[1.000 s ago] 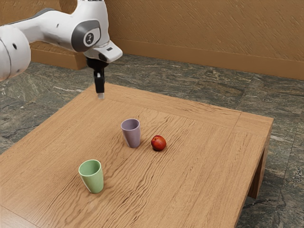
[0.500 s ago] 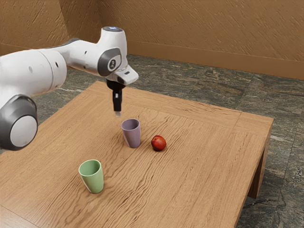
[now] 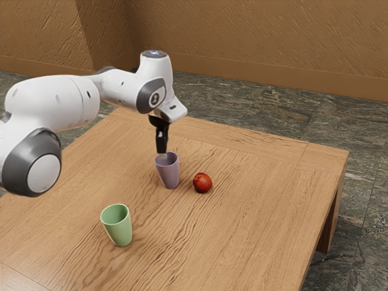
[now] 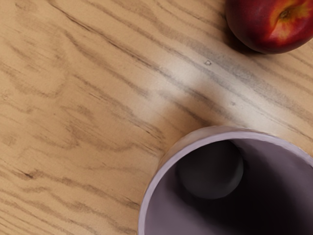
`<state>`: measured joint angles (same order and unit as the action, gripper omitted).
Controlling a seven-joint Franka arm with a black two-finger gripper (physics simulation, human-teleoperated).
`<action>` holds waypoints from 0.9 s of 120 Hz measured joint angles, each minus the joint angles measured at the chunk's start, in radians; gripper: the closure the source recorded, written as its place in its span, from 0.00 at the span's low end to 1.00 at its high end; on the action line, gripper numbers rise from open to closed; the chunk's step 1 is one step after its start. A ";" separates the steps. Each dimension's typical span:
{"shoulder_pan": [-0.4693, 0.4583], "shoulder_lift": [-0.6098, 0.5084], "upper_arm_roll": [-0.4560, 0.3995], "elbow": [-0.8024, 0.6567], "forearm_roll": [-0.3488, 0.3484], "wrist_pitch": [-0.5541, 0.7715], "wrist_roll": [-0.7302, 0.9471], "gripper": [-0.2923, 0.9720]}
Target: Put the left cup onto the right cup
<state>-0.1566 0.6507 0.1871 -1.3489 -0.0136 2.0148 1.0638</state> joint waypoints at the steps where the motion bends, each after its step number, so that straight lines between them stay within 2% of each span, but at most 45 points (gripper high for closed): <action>1: 0.000 0.002 0.000 -0.001 -0.001 0.001 0.001 0.23; 11: 0.004 0.014 -0.001 -0.006 -0.012 0.010 0.006 0.30; 34: 0.005 0.028 0.000 -0.012 -0.036 0.021 0.013 0.61; 49: 0.000 0.027 0.000 -0.013 -0.044 0.028 0.014 0.74; 65: 0.003 0.028 0.000 -0.027 -0.074 0.033 0.014 0.80; 88: 0.006 0.013 0.000 -0.029 -0.090 0.035 0.010 0.83; 108: 0.001 -0.074 0.001 -0.086 -0.090 0.021 0.000 0.84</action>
<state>-0.1552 0.5766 0.1883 -1.4353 -0.1034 2.0355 1.0634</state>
